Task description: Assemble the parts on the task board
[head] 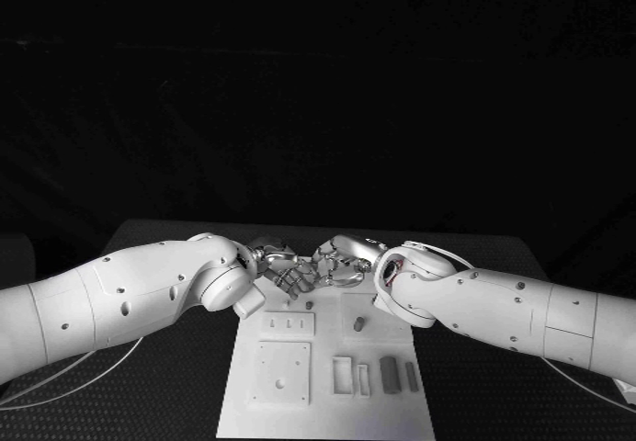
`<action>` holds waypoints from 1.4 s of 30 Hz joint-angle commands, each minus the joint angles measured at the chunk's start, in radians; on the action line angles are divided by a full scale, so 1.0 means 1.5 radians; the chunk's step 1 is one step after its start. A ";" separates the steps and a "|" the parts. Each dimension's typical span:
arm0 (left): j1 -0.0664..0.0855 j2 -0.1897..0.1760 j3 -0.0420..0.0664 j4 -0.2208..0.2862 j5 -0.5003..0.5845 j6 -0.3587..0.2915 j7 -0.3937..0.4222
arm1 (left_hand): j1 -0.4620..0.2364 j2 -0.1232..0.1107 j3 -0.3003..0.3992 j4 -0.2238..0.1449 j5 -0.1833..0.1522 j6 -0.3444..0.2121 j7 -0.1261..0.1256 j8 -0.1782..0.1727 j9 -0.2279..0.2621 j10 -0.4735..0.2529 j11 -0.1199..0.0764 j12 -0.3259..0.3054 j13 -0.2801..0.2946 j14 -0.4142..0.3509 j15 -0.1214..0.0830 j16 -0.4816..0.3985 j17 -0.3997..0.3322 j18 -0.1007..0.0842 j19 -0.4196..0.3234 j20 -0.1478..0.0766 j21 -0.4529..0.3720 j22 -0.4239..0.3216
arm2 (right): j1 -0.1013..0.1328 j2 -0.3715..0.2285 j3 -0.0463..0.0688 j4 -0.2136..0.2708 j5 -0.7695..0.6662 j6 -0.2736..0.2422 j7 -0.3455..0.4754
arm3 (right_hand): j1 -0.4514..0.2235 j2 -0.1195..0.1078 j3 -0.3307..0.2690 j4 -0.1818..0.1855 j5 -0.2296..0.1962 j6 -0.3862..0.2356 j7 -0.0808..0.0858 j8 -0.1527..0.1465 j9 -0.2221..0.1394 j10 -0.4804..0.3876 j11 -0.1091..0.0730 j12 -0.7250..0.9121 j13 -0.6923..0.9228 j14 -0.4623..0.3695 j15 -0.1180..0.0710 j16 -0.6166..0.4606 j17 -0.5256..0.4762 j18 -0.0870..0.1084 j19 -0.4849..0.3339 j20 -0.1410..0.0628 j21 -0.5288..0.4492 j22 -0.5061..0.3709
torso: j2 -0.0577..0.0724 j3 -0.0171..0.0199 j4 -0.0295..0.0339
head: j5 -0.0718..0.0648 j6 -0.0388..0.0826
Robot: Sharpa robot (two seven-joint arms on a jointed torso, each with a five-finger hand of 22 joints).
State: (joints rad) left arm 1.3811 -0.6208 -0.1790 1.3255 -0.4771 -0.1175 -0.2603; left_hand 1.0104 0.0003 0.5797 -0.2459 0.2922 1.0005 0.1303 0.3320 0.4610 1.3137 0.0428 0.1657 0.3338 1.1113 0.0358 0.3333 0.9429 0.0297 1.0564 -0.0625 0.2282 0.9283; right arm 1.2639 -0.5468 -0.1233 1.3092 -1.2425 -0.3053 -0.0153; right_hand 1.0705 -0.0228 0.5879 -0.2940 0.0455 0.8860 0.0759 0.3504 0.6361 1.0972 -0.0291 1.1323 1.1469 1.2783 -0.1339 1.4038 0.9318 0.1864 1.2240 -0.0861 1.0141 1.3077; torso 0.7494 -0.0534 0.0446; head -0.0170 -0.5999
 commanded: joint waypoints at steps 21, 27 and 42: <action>-0.001 0.001 0.002 0.002 -0.023 -0.003 0.003 | -0.019 0.013 0.002 -0.003 0.025 0.037 -0.026 0.029 0.050 0.031 -0.016 0.028 0.042 0.037 -0.014 0.007 0.053 0.011 0.031 -0.014 0.010 0.033 | -0.003 0.002 -0.001 -0.006 -0.007 0.009 0.003 | 0.002 -0.004 -0.004 0.003 0.001 0.085 0.001 -0.002 0.001 -0.002 -0.003 0.001 -0.002 0.001 -0.004 -0.001 -0.001 0.050 -0.002 -0.006 0.002 0.009 | 0.000 0.0006 -0.0010 | -0.002 -0.001; -0.002 -0.003 0.002 0.002 -0.025 -0.008 0.004 | -0.020 0.012 0.003 -0.004 0.033 0.038 -0.027 0.032 0.062 0.029 -0.017 0.036 0.052 0.040 -0.016 0.007 0.064 0.010 0.032 -0.016 0.011 0.040 | -0.003 0.002 -0.001 -0.013 -0.007 0.007 0.003 | -0.028 -0.027 -0.019 0.008 0.001 0.081 0.005 -0.009 -0.002 -0.005 0.001 -0.003 -0.005 0.000 -0.001 -0.003 -0.002 0.050 -0.002 -0.005 0.000 0.008 | 0.000 0.0006 -0.0007 | -0.002 -0.001; -0.003 -0.005 0.002 0.002 -0.026 -0.007 0.006 | -0.021 0.013 0.004 -0.005 0.038 0.037 -0.028 0.033 0.072 0.027 -0.018 0.042 0.060 0.042 -0.017 0.006 0.072 0.010 0.033 -0.017 0.011 0.046 | -0.009 0.006 -0.001 -0.023 0.004 0.016 0.005 | -0.069 -0.059 -0.056 0.007 0.001 0.038 0.021 -0.043 -0.015 -0.018 0.016 -0.014 -0.011 -0.002 0.013 -0.009 -0.002 0.050 -0.003 -0.008 -0.009 0.003 | 0.000 0.0001 0.0000 | -0.003 -0.003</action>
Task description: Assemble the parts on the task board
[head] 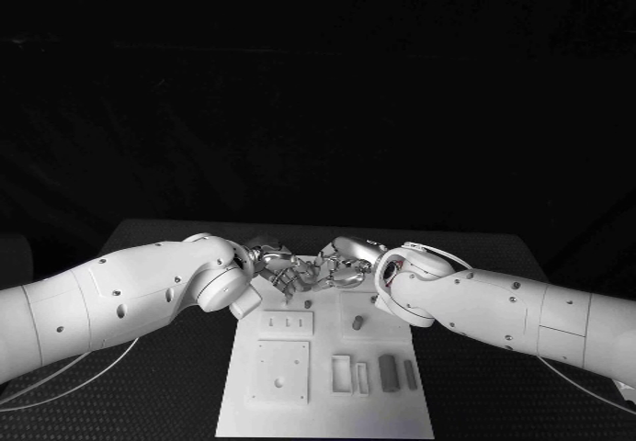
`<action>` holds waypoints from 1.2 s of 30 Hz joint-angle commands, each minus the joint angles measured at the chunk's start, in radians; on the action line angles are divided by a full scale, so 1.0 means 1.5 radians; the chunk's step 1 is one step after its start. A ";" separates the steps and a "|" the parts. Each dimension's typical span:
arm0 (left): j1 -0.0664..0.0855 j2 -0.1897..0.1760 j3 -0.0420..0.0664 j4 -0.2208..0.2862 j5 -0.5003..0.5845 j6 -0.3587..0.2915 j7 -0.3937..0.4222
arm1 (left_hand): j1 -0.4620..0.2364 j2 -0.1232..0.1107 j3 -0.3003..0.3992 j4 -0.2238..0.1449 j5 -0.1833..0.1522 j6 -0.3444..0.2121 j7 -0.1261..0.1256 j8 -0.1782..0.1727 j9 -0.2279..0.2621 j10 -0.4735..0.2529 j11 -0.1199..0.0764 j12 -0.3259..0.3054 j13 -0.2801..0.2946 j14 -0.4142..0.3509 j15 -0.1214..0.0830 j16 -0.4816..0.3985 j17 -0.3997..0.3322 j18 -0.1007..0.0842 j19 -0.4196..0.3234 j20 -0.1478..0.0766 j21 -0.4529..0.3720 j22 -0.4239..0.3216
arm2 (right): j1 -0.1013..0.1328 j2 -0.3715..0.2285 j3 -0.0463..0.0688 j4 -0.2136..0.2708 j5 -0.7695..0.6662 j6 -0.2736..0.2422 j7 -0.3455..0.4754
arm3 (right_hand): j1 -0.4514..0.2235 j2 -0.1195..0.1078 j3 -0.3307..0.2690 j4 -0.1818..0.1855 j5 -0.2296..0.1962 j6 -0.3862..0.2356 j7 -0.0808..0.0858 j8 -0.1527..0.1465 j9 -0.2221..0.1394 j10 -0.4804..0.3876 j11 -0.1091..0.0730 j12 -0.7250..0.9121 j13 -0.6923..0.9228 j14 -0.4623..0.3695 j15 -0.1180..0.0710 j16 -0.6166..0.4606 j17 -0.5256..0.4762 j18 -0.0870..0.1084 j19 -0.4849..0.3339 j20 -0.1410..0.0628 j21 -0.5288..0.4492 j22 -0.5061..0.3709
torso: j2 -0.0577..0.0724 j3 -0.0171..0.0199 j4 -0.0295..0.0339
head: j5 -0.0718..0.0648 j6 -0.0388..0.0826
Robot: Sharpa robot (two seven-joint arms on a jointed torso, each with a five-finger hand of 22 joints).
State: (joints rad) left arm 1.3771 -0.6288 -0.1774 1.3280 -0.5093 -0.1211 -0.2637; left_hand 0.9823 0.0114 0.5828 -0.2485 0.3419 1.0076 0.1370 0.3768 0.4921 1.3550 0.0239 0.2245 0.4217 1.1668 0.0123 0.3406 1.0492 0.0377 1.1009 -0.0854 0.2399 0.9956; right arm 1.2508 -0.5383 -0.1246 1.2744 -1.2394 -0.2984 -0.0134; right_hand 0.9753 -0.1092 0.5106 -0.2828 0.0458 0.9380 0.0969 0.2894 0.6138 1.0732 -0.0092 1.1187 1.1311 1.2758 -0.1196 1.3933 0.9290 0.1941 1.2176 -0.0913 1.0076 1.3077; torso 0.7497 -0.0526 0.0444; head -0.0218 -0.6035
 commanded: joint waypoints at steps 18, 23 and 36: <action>0.000 -0.010 0.001 -0.001 -0.090 -0.005 -0.060 | -0.002 0.002 0.002 -0.006 0.008 0.034 -0.034 0.003 0.061 -0.001 -0.007 0.010 0.009 0.009 -0.003 -0.001 0.009 0.004 0.004 -0.003 0.003 0.008 | 0.000 -0.032 0.001 -0.042 0.107 -0.062 0.051 | -0.021 -0.010 -0.013 0.006 0.001 -0.001 0.011 -0.009 -0.002 -0.008 0.007 -0.009 -0.005 -0.006 0.008 -0.008 -0.001 0.045 -0.002 -0.002 -0.011 0.001 | -0.001 0.0002 -0.0004 | 0.005 -0.002; 0.000 -0.021 -0.001 0.006 -0.120 -0.003 -0.097 | -0.004 -0.002 0.003 -0.006 0.023 0.038 -0.036 0.003 0.068 0.000 -0.009 0.015 0.015 0.013 -0.004 -0.001 0.016 0.003 0.004 -0.005 0.004 0.014 | 0.006 -0.038 0.017 -0.083 0.149 -0.073 0.068 | -0.023 -0.009 -0.013 0.006 0.001 -0.001 0.011 -0.010 -0.002 -0.008 0.007 -0.009 -0.006 -0.006 0.008 -0.008 -0.001 0.045 -0.002 -0.002 -0.012 0.001 | 0.000 0.0006 0.0000 | 0.005 -0.004; 0.000 -0.048 -0.035 0.046 -0.223 0.024 -0.152 | -0.007 -0.013 0.001 -0.009 0.058 0.048 -0.041 0.002 0.080 0.004 -0.013 0.024 0.026 0.023 -0.008 -0.003 0.029 0.002 0.006 -0.008 0.007 0.030 | 0.019 -0.028 0.049 -0.182 0.212 -0.096 0.088 | -0.026 -0.004 -0.012 0.007 0.001 0.000 0.011 -0.010 -0.002 -0.009 0.007 -0.010 -0.007 -0.007 0.008 -0.010 -0.001 0.045 -0.003 -0.001 -0.014 0.001 | 0.000 0.0008 0.0013 | 0.008 -0.011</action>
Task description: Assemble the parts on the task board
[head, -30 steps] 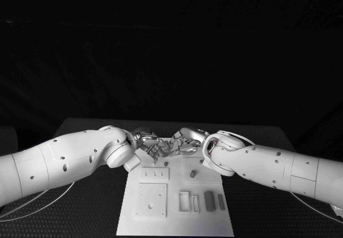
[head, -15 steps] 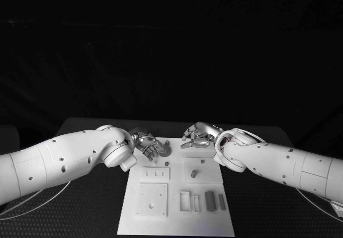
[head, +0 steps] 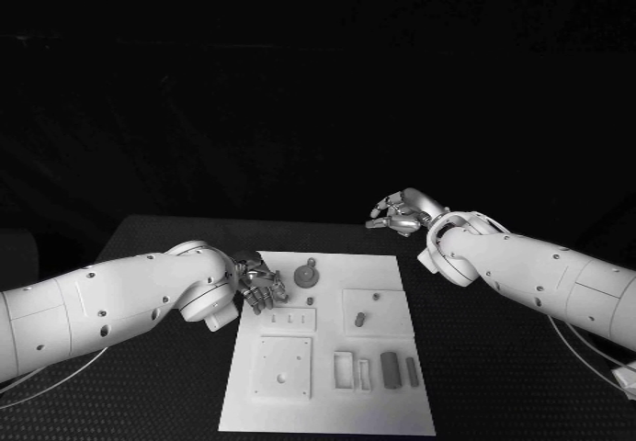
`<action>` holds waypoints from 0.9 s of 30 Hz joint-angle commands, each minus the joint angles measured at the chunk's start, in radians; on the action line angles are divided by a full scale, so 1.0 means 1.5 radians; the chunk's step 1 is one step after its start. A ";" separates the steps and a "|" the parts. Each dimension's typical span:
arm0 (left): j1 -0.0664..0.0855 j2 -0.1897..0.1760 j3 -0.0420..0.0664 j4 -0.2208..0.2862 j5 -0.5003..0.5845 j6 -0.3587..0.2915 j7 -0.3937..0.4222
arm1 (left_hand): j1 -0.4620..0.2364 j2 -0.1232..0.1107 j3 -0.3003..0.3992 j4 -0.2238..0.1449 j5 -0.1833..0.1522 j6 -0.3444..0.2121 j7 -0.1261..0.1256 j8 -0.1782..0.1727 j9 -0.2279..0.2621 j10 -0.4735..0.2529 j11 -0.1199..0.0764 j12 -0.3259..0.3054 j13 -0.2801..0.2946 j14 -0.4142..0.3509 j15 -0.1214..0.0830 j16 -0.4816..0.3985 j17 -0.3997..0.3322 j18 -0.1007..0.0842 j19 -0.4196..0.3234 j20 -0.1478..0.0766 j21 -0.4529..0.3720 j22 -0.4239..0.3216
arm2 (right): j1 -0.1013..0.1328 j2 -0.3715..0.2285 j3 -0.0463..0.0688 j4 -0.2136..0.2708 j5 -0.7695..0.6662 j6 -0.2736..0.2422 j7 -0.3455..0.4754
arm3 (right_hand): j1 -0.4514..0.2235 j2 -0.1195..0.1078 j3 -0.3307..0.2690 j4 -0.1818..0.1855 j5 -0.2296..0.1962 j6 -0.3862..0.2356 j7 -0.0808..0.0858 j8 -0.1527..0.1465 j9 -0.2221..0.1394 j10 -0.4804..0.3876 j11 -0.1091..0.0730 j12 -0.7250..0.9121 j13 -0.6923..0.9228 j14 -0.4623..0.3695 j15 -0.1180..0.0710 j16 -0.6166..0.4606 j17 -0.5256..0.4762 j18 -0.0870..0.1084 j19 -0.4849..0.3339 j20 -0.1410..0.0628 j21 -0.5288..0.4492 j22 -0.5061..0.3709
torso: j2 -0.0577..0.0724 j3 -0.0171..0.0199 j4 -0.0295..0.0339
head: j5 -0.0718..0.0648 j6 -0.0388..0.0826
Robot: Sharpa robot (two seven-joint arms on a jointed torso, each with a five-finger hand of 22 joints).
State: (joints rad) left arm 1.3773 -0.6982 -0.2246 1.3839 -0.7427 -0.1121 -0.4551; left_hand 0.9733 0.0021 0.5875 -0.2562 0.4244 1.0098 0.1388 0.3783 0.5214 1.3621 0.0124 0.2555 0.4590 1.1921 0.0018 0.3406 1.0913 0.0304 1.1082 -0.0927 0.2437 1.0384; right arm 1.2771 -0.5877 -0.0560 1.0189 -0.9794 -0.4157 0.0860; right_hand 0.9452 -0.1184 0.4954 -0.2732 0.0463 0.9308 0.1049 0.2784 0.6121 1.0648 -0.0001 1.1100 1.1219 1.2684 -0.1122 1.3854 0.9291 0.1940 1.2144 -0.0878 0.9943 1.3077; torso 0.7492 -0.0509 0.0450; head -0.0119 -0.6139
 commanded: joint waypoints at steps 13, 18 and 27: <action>-0.013 0.012 -0.010 0.009 -0.107 -0.004 -0.029 | -0.007 -0.014 -0.008 0.008 0.002 0.066 -0.052 0.005 0.077 0.014 -0.014 0.021 0.017 0.017 -0.007 0.014 0.012 0.008 0.011 -0.010 0.014 0.022 | 0.006 0.020 0.010 -0.042 0.038 -0.010 0.019 | -0.012 0.003 -0.003 0.002 0.001 0.004 0.007 -0.004 -0.001 -0.005 0.001 -0.006 -0.002 -0.003 0.003 -0.006 -0.001 0.045 -0.003 -0.003 -0.006 0.001 | 0.000 -0.0015 -0.0008 | 0.004 -0.012; -0.014 0.018 -0.010 0.009 -0.116 -0.012 -0.028 | -0.009 -0.018 -0.009 0.013 0.005 0.076 -0.057 0.007 0.089 0.020 -0.019 0.033 0.030 0.022 -0.010 0.026 0.018 0.009 0.016 -0.013 0.019 0.034 | 0.006 0.021 0.010 -0.040 0.037 -0.009 0.018 | -0.012 0.003 -0.003 0.002 0.001 0.004 0.007 -0.005 -0.001 -0.005 0.001 -0.006 -0.002 -0.003 0.003 -0.006 -0.001 0.045 -0.003 -0.003 -0.006 0.001 | 0.001 -0.0015 -0.0009 | 0.004 -0.016; -0.014 0.034 -0.010 0.004 -0.129 0.006 -0.049 | -0.012 -0.023 -0.010 0.020 0.014 0.089 -0.064 0.010 0.109 0.025 -0.025 0.052 0.053 0.029 -0.014 0.042 0.026 0.009 0.022 -0.017 0.024 0.051 | 0.006 0.024 0.010 -0.039 0.036 -0.005 0.014 | -0.013 0.004 -0.003 0.003 0.001 0.004 0.007 -0.005 -0.001 -0.005 0.001 -0.006 -0.002 -0.003 0.003 -0.006 -0.001 0.045 -0.003 -0.003 -0.007 0.001 | 0.000 -0.0011 -0.0011 | 0.004 -0.022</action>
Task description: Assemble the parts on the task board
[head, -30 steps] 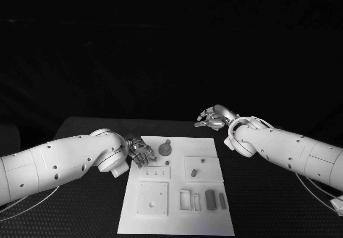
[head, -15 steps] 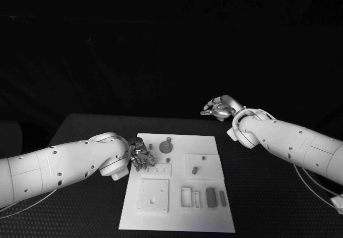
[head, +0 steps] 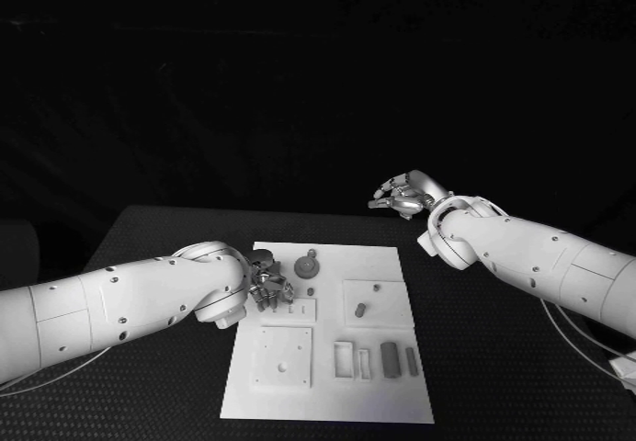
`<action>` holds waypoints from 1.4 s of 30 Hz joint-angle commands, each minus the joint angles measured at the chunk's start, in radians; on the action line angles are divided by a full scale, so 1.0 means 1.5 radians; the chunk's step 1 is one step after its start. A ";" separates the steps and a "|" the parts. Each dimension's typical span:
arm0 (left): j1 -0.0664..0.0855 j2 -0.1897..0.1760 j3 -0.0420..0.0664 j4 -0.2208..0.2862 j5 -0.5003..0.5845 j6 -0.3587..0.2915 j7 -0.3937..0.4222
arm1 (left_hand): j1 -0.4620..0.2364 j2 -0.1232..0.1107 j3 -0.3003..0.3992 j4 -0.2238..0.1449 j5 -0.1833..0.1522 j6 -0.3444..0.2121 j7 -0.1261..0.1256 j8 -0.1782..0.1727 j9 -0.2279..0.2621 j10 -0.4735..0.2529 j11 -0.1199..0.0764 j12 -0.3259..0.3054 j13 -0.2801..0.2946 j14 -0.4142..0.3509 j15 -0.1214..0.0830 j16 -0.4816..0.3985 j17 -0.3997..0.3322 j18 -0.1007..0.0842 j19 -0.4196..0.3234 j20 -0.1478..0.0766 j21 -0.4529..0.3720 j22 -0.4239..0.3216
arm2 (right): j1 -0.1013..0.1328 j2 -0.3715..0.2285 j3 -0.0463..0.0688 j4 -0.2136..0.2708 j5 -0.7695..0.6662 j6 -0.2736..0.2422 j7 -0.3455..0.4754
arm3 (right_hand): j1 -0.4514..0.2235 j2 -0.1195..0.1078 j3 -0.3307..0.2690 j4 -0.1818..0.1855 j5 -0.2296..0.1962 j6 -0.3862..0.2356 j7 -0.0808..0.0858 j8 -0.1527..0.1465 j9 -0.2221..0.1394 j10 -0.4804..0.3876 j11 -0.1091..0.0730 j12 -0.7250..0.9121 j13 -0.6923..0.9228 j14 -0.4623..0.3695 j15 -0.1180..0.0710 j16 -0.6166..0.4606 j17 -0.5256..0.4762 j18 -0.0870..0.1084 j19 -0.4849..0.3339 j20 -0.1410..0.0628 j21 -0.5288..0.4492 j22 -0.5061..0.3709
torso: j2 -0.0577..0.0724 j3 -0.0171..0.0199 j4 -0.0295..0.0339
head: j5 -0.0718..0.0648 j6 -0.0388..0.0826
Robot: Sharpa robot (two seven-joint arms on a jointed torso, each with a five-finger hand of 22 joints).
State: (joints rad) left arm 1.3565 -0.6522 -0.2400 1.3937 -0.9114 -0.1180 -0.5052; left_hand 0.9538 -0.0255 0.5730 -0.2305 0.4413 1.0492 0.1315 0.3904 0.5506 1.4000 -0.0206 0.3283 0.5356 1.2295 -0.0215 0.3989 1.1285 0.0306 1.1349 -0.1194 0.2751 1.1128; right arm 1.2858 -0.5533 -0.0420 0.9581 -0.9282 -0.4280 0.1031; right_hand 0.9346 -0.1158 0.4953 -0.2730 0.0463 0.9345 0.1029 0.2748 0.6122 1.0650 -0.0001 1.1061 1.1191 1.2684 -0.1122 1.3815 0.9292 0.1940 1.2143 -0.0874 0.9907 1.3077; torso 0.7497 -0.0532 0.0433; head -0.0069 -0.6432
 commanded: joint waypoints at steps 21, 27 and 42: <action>-0.007 0.026 0.000 -0.026 -0.011 0.040 -0.027 | -0.004 0.001 -0.001 0.001 0.015 0.061 -0.058 -0.003 0.101 -0.008 -0.002 0.008 0.014 -0.002 0.002 0.008 0.004 0.007 -0.004 0.001 0.000 0.013 | 0.000 0.007 0.000 -0.002 -0.003 0.013 -0.003 | -0.007 0.003 -0.003 0.002 0.001 0.001 0.008 -0.003 -0.001 -0.006 0.002 -0.003 -0.001 -0.003 0.003 -0.004 0.000 0.045 -0.003 -0.003 -0.005 0.001 | 0.000 0.0005 0.0006 | -0.002 -0.009; -0.008 0.028 0.000 -0.027 -0.011 0.048 -0.028 | -0.005 0.002 -0.001 0.000 0.016 0.062 -0.059 -0.003 0.103 -0.007 -0.003 0.010 0.016 -0.002 0.002 0.009 0.005 0.007 -0.004 0.001 0.001 0.015 | 0.000 0.007 0.000 -0.001 -0.003 0.015 -0.003 | -0.007 0.003 -0.003 0.001 0.001 0.001 0.008 -0.003 -0.001 -0.006 0.002 -0.003 -0.001 -0.004 0.003 -0.004 0.000 0.045 -0.003 -0.003 -0.005 0.001 | 0.000 0.0005 0.0006 | -0.002 -0.009; -0.008 0.028 0.000 -0.026 -0.011 0.061 -0.028 | -0.006 0.002 -0.001 -0.001 0.018 0.063 -0.059 -0.004 0.106 -0.008 -0.003 0.012 0.019 -0.002 0.002 0.011 0.005 0.007 -0.004 0.001 0.001 0.018 | 0.000 0.007 0.000 -0.002 -0.003 0.018 -0.004 | -0.007 0.004 -0.002 0.001 0.001 0.001 0.008 -0.003 -0.001 -0.007 0.002 -0.003 -0.001 -0.004 0.003 -0.004 0.000 0.045 -0.004 -0.003 -0.005 0.001 | 0.000 0.0003 0.0012 | -0.003 -0.011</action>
State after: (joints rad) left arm 1.3451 -0.6130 -0.2397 1.3529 -0.9239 -0.0469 -0.5481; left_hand 0.9466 -0.0328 0.5702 -0.2281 0.4636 1.0504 0.1265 0.3822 0.7092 1.3949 -0.0248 0.3406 0.5631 1.2294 -0.0216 0.4110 1.1354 0.0366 1.1347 -0.1192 0.2748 1.1388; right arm 1.2859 -0.5437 -0.0419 0.9556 -0.9293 -0.4129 0.0965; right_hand 0.9307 -0.1119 0.4926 -0.2704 0.0464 0.9331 0.1043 0.2749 0.6122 1.0615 0.0035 1.1061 1.1185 1.2649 -0.1087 1.3816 0.9292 0.1939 1.2110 -0.0839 0.9873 1.3077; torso 0.7490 -0.0527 0.0450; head -0.0113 -0.6599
